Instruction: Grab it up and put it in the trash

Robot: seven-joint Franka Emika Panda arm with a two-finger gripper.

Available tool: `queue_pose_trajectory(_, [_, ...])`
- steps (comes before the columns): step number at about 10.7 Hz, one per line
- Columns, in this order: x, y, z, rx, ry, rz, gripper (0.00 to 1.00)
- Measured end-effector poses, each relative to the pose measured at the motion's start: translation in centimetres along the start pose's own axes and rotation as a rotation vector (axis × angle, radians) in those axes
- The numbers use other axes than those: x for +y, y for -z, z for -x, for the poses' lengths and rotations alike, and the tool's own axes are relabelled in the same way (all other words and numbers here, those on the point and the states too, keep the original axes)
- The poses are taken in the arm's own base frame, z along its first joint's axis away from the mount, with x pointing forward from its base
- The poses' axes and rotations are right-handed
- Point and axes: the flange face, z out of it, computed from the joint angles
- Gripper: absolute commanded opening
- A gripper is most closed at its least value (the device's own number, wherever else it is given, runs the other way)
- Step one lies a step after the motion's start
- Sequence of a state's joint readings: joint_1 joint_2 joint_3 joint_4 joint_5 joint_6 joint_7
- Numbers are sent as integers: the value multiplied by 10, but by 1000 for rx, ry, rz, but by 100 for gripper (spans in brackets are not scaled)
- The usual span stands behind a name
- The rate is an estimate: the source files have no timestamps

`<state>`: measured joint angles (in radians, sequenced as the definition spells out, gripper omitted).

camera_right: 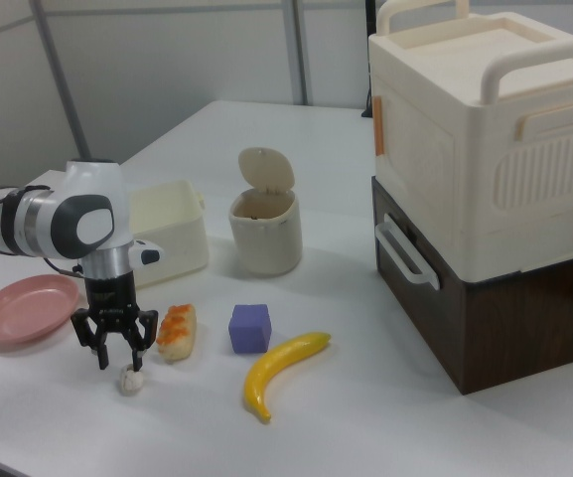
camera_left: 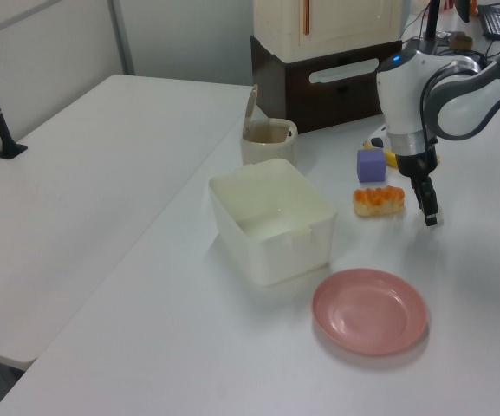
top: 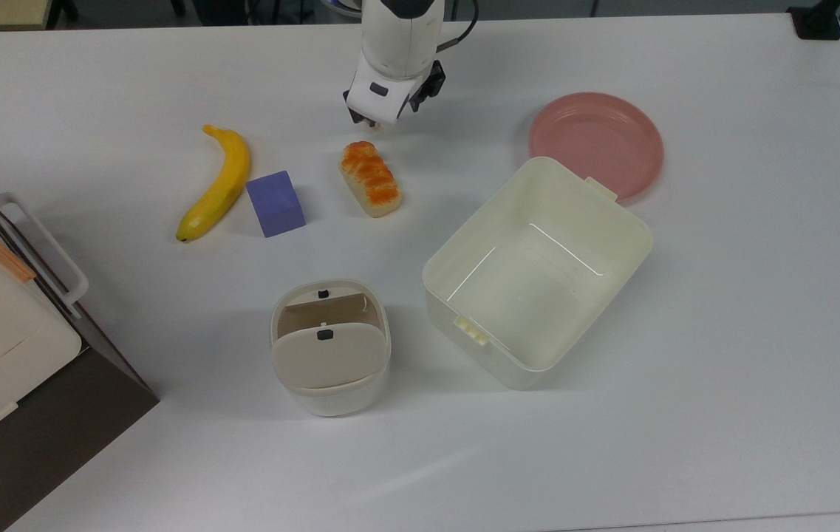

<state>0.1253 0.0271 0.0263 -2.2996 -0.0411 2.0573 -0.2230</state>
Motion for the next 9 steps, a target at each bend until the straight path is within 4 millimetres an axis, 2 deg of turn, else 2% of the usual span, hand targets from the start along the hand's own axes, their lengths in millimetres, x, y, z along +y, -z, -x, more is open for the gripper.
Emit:
queue_pose_trajectory(2, [0, -5, 0, 1, 30, 0, 8])
queue_pose_trajectory(3, [0, -4, 0, 3, 44, 0, 0])
queue_pose_trajectory(5, [4, 8, -2, 26, 44, 6, 0])
queue_pose_trajectory(6, [9, 23, -5, 40, 38, 9, 0])
queue_pose_trajectory(7, [16, 47, -9, 66, 25, 14, 32])
queue_pose_trajectory(8, [26, 73, -12, 93, 9, 14, 81])
queue_pose_trajectory(9, [32, 91, -11, 99, 10, 10, 100])
